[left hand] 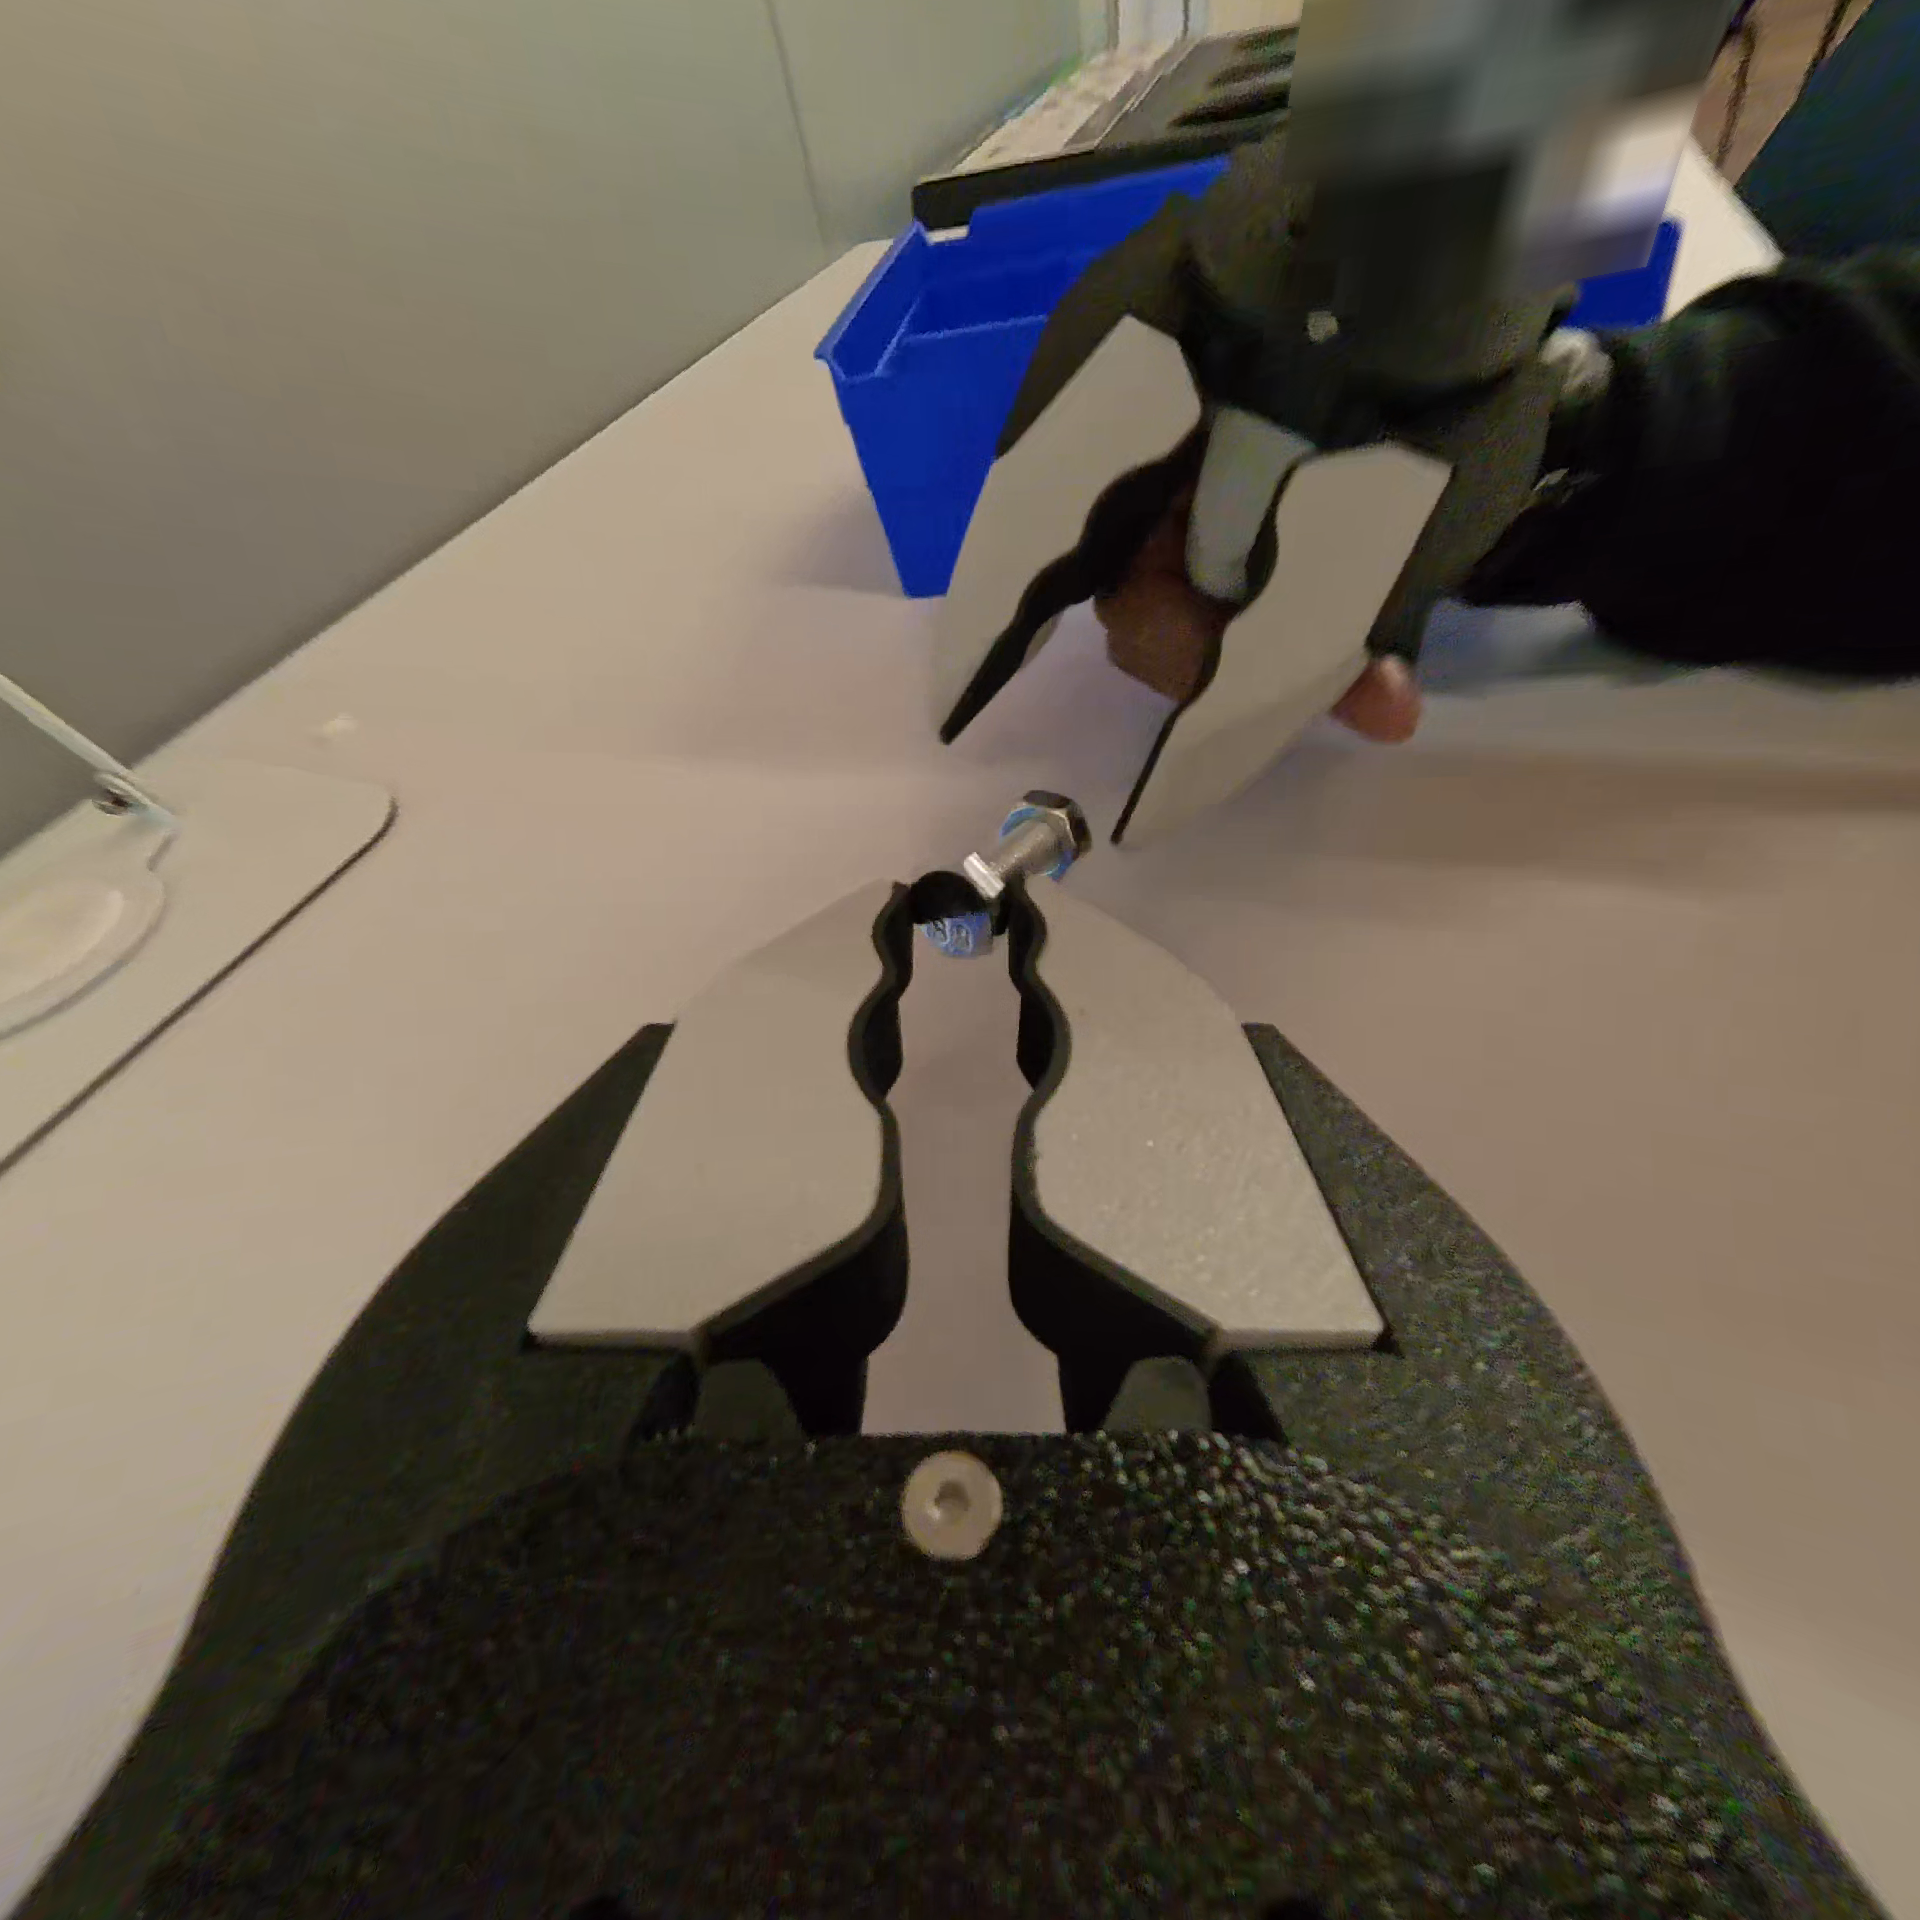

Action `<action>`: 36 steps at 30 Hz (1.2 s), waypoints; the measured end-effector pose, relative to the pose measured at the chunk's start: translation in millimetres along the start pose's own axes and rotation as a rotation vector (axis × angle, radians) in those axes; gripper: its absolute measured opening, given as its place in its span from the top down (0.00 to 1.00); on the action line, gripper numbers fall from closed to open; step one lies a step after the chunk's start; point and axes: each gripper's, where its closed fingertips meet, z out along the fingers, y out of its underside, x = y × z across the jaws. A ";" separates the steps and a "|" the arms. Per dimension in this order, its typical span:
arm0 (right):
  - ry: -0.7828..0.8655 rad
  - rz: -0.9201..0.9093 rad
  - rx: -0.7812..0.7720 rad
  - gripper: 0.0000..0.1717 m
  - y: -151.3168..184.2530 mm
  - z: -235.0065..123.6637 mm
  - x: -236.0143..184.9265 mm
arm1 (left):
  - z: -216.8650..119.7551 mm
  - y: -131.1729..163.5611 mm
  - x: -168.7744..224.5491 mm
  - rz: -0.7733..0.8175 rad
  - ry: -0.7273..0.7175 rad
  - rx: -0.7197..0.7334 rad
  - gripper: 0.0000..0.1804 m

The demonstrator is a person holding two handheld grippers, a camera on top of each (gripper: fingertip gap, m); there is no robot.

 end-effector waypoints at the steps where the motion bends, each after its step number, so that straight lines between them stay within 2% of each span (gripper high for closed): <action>1: 0.016 -0.062 -0.013 0.78 1.2 0.3 -0.8 | -0.1 -2.0 2.1 -0.037 0.023 0.013 0.91; 6: 0.057 -0.236 0.015 0.77 -8.3 1.9 -8.0 | -2.4 -11.4 8.3 -0.215 0.122 0.093 0.91; 9: 0.103 -0.285 0.016 0.88 -12.7 2.3 -6.3 | -3.5 -12.8 9.2 -0.303 0.167 0.118 0.91; 11: 0.092 -0.244 -0.004 0.89 -11.2 3.7 -5.6 | -2.6 -10.6 8.6 -0.322 0.173 0.114 0.91; 14: 0.001 0.012 -0.024 0.89 -7.8 7.0 -6.2 | -1.7 -6.6 6.8 -0.282 0.150 0.096 0.91; 17: -0.175 0.527 -0.009 0.89 -9.2 9.0 -10.3 | -4.3 -6.9 5.5 -0.276 0.153 0.103 0.91; 19: -0.265 0.740 0.058 0.89 -14.8 6.6 -8.6 | -5.3 -8.7 5.1 -0.299 0.162 0.118 0.91; 21: -0.243 0.671 0.124 0.82 -20.3 2.3 -2.6 | -5.8 -11.9 5.4 -0.335 0.167 0.138 0.91; 22: -0.191 0.570 0.129 0.78 -20.7 0.4 0.8 | -6.3 -13.3 5.1 -0.352 0.174 0.148 0.91; 26: 0.009 0.042 0.077 0.75 -22.0 -5.8 1.2 | -10.1 -18.9 2.7 -0.458 0.215 0.201 0.91; 28: 0.074 -0.115 0.044 0.76 -21.5 -5.0 0.1 | -11.5 -21.0 2.2 -0.510 0.242 0.224 0.91; 30: 0.115 -0.168 0.032 0.78 -21.8 -2.2 0.5 | -11.4 -21.1 4.0 -0.550 0.273 0.230 0.91; 33: 0.123 -0.169 0.043 0.90 -24.7 0.5 -2.4 | -7.7 -17.7 7.4 -0.555 0.281 0.203 0.91; 36: 0.075 -0.023 -0.001 0.90 -18.9 3.9 -0.9 | -5.6 -13.3 6.2 -0.506 0.239 0.172 0.91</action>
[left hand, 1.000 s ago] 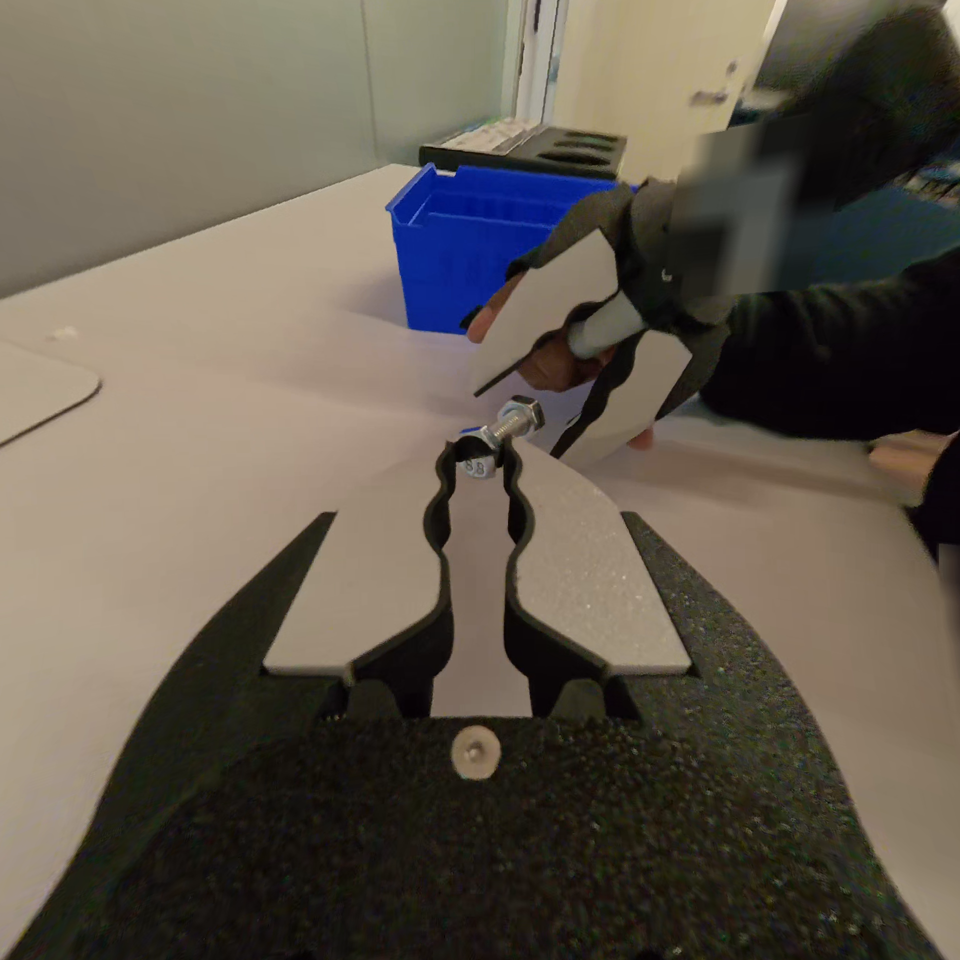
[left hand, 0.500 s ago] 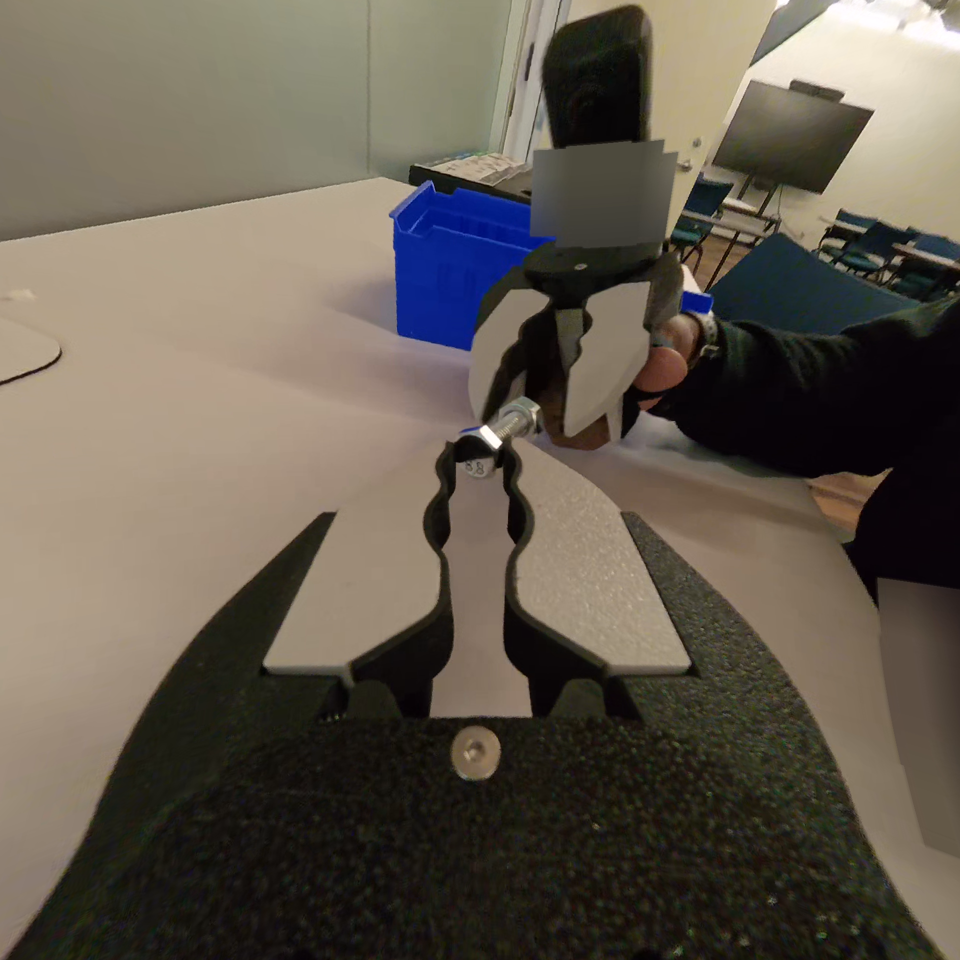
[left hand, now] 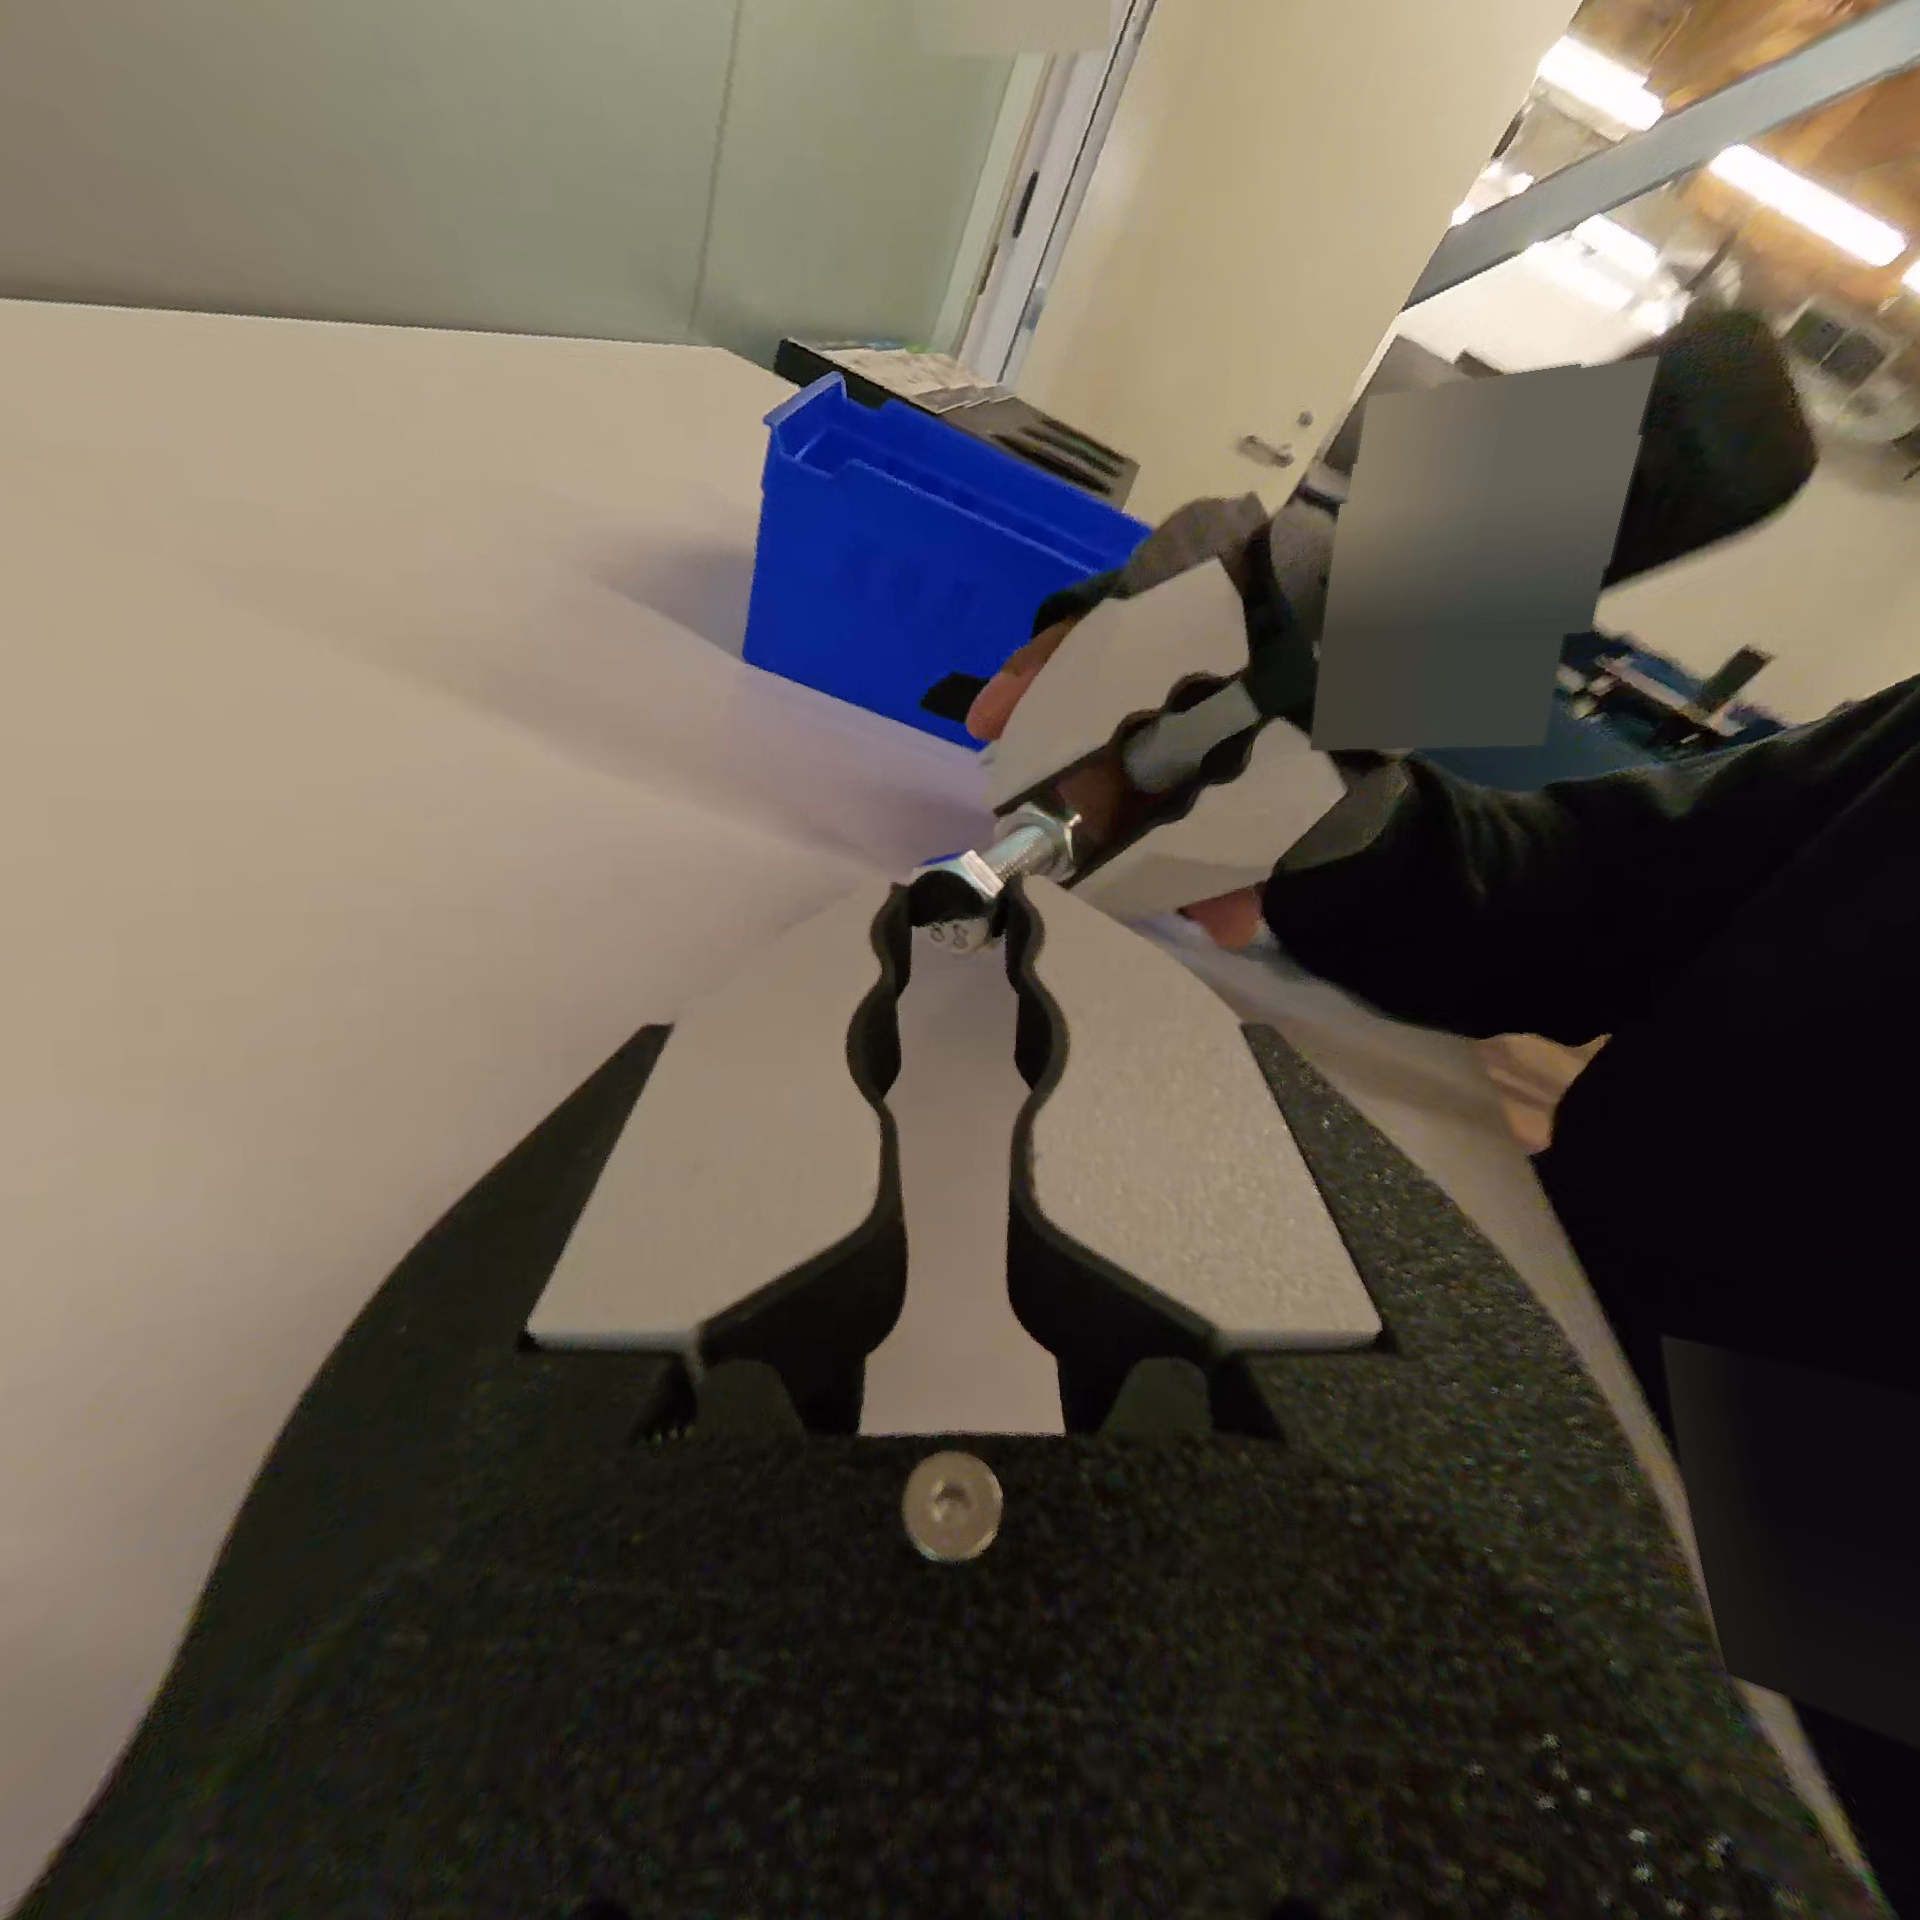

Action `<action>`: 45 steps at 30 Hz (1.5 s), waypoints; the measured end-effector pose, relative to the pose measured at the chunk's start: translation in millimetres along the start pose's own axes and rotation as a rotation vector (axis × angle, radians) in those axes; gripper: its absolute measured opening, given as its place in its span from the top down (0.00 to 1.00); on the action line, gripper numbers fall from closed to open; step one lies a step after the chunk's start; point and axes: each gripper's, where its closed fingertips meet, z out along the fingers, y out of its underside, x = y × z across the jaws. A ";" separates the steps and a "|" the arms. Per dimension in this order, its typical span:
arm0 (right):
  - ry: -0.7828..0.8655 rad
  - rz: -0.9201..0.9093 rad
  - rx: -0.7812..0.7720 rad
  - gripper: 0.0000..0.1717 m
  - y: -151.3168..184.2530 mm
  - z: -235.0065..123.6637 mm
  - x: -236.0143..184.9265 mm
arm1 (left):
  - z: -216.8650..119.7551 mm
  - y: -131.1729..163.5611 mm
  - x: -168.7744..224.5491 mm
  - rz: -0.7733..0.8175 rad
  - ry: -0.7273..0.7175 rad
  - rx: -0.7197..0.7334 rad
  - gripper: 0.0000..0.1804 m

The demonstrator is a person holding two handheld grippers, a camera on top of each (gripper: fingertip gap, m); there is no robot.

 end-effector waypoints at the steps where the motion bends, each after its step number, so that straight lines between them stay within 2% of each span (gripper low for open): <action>1: -0.029 0.129 -0.012 0.90 2.1 1.6 1.0 | 0.0 0.4 -2.3 0.038 -0.030 -0.006 0.91; 4: -0.190 0.685 0.023 0.90 2.8 4.9 0.3 | -3.1 -0.8 -5.4 0.166 -0.093 -0.025 0.91; 5: -0.233 0.808 0.066 0.90 0.1 4.3 1.7 | -3.8 -2.0 -4.9 0.187 -0.101 -0.024 0.91; 7: -0.269 0.848 0.179 0.86 -11.0 -0.4 7.0 | -4.9 -8.3 -3.7 0.170 -0.102 0.009 0.91; 8: -0.261 0.794 0.210 0.83 -15.8 -2.8 8.6 | -5.5 -10.7 -3.8 0.151 -0.099 0.021 0.91; 10: -0.184 0.567 0.214 0.80 -19.7 -5.7 8.6 | -7.0 -11.8 -4.4 0.113 -0.082 0.035 0.91; 13: -0.024 0.111 0.111 0.77 -11.1 -4.0 3.2 | -7.9 -13.1 -3.5 0.033 -0.035 0.065 0.91; 15: 0.044 -0.055 0.065 0.77 -7.4 -1.9 2.1 | -7.6 -13.3 -1.8 -0.005 -0.005 0.073 0.91; 19: 0.097 -0.093 0.079 0.80 -11.4 -0.2 3.4 | -5.2 -8.5 1.0 -0.025 0.022 0.048 0.91; 22: 0.099 -0.112 0.050 0.90 -6.7 2.6 1.3 | -3.8 -5.0 1.9 -0.031 0.028 0.027 0.91; 23: 0.087 -0.082 0.029 0.90 -3.8 4.0 1.3 | -3.5 -3.6 -0.4 -0.020 0.011 0.017 0.91; 25: 0.031 0.098 0.002 0.90 1.3 7.2 1.6 | -3.7 -1.2 -4.8 0.043 -0.039 -0.007 0.91; 27: -0.097 0.457 0.004 0.90 5.2 11.2 -2.6 | -5.3 -1.7 -7.6 0.161 -0.095 -0.023 0.91; 29: -0.308 0.850 0.038 0.90 5.0 13.5 -14.3 | -5.4 -4.4 -1.6 0.305 -0.108 -0.025 0.91; 30: -0.388 0.989 0.072 0.89 3.8 13.4 -16.0 | -3.8 -4.1 2.0 0.366 -0.112 -0.031 0.91; 32: -0.457 1.081 0.177 0.81 -1.8 10.7 -10.6 | -1.9 -5.0 0.6 0.431 -0.162 -0.038 0.91; 34: -0.415 0.981 0.228 0.77 -5.2 7.8 -3.1 | -2.9 -8.3 0.1 0.378 -0.148 -0.017 0.91; 38: -0.166 0.562 0.277 0.74 -10.3 -0.2 11.9 | -11.9 -22.4 -7.1 0.149 -0.106 0.113 0.91; 41: 0.074 0.253 0.253 0.74 -9.1 -3.2 22.4 | -15.1 -29.3 -11.2 -0.010 -0.073 0.197 0.91; 45: 0.216 -0.023 0.172 0.75 -8.5 1.7 16.6 | -9.2 -31.5 -8.5 -0.137 -0.034 0.260 0.91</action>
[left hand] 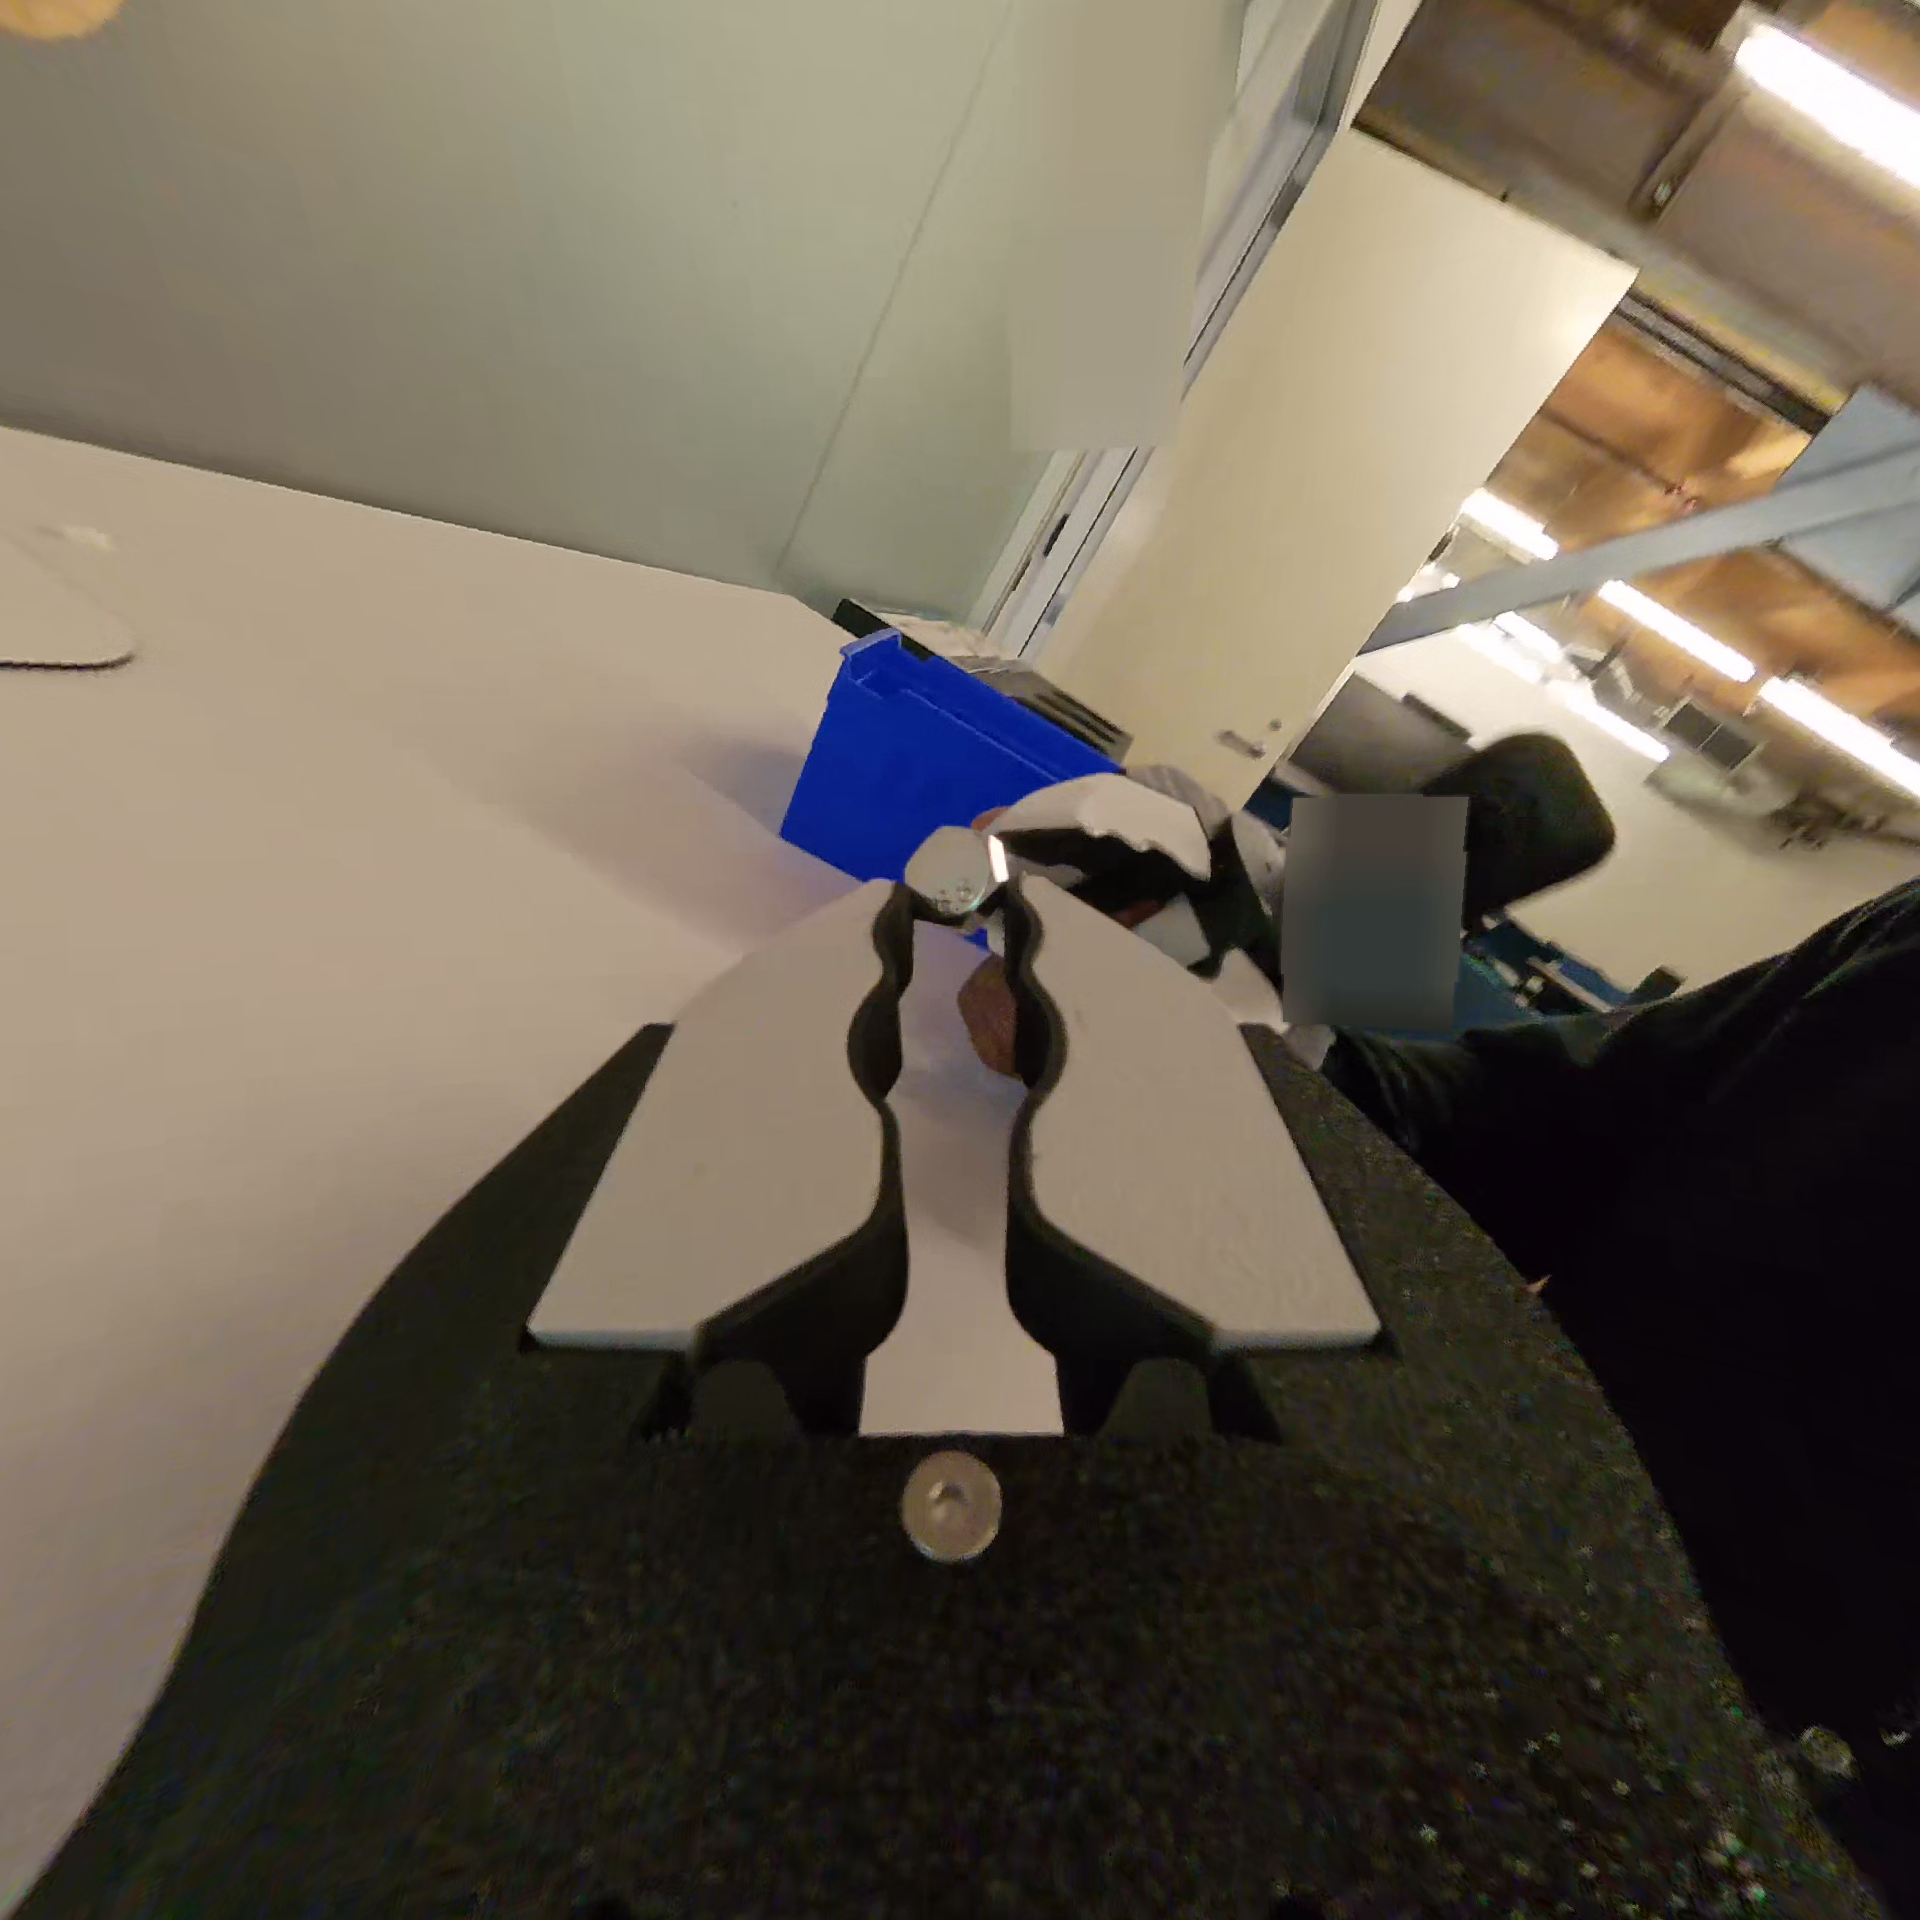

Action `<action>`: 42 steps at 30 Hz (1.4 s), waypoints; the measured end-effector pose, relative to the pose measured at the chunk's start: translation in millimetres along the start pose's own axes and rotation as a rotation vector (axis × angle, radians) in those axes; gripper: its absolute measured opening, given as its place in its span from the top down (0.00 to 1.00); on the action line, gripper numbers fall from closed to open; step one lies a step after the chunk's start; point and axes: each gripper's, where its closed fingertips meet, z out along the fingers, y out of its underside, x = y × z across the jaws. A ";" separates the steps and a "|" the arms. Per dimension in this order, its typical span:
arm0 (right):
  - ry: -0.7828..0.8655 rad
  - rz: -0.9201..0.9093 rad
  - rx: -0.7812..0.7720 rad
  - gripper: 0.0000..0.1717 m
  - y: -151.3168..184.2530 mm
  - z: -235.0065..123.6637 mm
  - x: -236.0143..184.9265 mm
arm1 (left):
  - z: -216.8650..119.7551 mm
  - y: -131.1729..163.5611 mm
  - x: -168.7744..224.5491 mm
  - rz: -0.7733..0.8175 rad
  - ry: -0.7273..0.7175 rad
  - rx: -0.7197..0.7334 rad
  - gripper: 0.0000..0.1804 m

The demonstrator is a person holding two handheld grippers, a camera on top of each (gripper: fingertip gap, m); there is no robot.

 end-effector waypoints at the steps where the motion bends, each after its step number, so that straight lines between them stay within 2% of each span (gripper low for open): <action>1: 0.024 -0.054 -0.007 0.75 -0.4 0.9 -1.4 | 2.0 0.6 1.3 -0.026 0.006 0.011 0.91; 5: 0.114 -0.182 -0.010 0.78 -6.4 0.9 0.1 | 7.7 2.7 6.0 -0.091 0.023 0.040 0.91; 8: 0.148 -0.177 0.004 0.88 -12.8 -1.5 4.1 | 11.3 5.0 9.1 -0.103 0.029 0.045 0.91; 9: 0.140 -0.141 0.003 0.89 -13.4 -1.2 4.3 | 11.7 4.1 9.9 -0.101 0.028 0.056 0.91; 11: 0.085 0.050 0.001 0.89 -12.6 0.7 5.5 | 11.1 3.6 8.3 -0.084 0.014 0.064 0.91; 15: -0.152 0.748 0.100 0.89 -16.6 0.0 10.0 | 9.1 2.6 9.7 -0.027 0.024 0.052 0.91; 16: -0.209 0.872 0.133 0.89 -17.4 -1.6 12.3 | 9.8 5.3 10.5 -0.010 0.029 0.026 0.91; 19: -0.336 1.029 0.186 0.88 -18.9 -5.3 13.4 | 12.7 10.8 13.4 0.039 0.025 -0.017 0.91; 22: -0.321 0.884 0.167 0.78 -18.4 -6.3 10.9 | 10.9 6.8 12.5 0.026 0.021 0.008 0.91; 25: -0.207 0.508 0.077 0.72 -10.3 -6.9 8.5 | 6.8 3.0 8.9 0.016 0.008 0.018 0.91; 29: 0.022 -0.110 -0.041 0.74 -1.1 -9.3 12.0 | 5.4 1.8 5.3 -0.006 -0.026 0.021 0.91; 32: 0.063 -0.308 -0.062 0.76 -3.6 -8.5 4.4 | 8.0 5.9 5.6 -0.042 -0.024 0.002 0.91; 35: 0.047 -0.337 -0.082 0.79 -2.0 -6.0 -1.7 | 10.6 12.1 7.2 -0.048 -0.023 -0.030 0.91; 37: 0.057 -0.307 -0.098 0.90 -1.1 -5.4 0.4 | 13.0 15.9 8.6 -0.023 -0.030 -0.055 0.91; 38: 0.038 -0.241 -0.101 0.90 -0.9 -4.9 0.7 | 12.8 15.9 7.6 0.003 -0.044 -0.057 0.91; 40: -0.036 0.005 -0.076 0.90 -4.5 -3.9 0.6 | 11.6 14.0 8.7 0.066 -0.050 -0.063 0.91; 42: -0.166 0.416 -0.034 0.90 -8.9 -2.5 -1.1 | 10.0 9.6 11.0 0.143 -0.059 -0.054 0.91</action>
